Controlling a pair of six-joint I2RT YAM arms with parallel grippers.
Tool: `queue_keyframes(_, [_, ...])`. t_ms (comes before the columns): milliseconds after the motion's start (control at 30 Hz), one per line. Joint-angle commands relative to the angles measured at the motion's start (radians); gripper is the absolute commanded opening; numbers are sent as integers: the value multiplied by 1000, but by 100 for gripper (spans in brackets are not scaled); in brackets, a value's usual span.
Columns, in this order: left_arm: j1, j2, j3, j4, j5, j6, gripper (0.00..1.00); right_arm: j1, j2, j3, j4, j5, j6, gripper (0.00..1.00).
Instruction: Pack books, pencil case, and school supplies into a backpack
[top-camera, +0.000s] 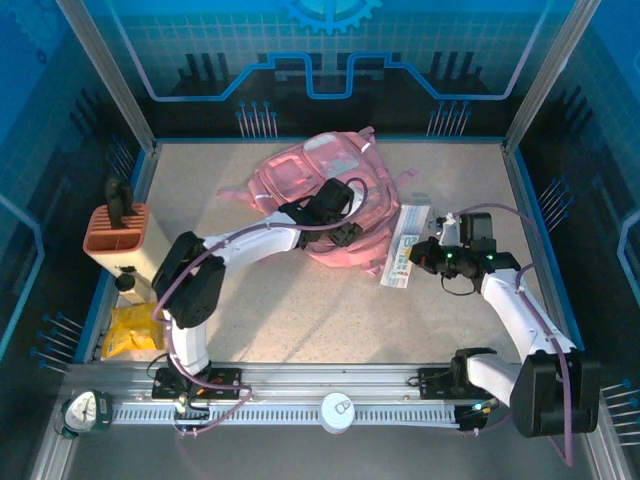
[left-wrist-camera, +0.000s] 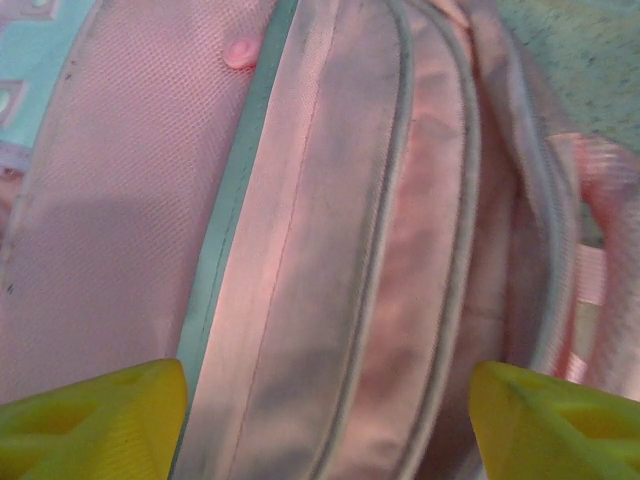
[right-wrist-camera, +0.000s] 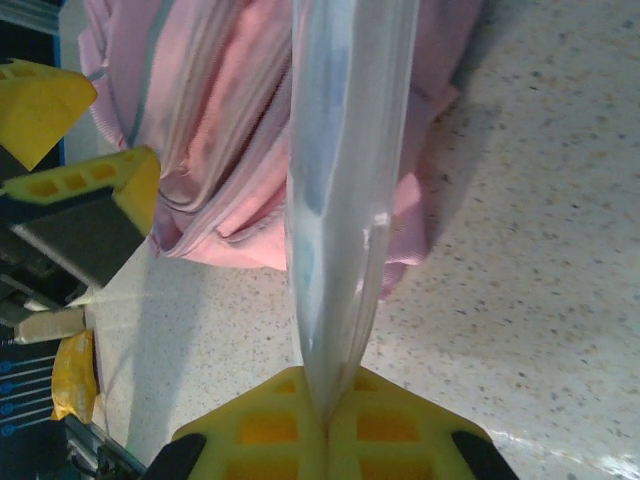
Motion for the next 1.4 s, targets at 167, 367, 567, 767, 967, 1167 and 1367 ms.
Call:
queue_keyframes(167, [-5, 141, 131, 23, -81, 78, 68, -26, -26, -19, 2, -43, -6, 0])
queue_keyframes(367, [0, 196, 219, -51, -168, 66, 36, -27, -19, -9, 3, -60, -6, 0])
queue_keyframes(567, [7, 112, 203, -72, -131, -15, 6, -28, -17, 6, -10, -79, -10, 0])
queue_keyframes(767, [9, -29, 223, -173, -109, -209, 0, -24, 3, 67, -72, -118, -19, 0])
queue_keyframes(967, [9, -68, 292, -277, -98, -302, 0, 58, 83, 110, -47, -155, -2, 0])
queue_keyframes(1167, [10, -120, 276, -305, -53, -386, 0, 175, 257, 170, 124, -181, 74, 0])
queue_keyframes(1367, [9, -146, 260, -303, -25, -422, 0, 270, 542, 349, 235, -166, 90, 0])
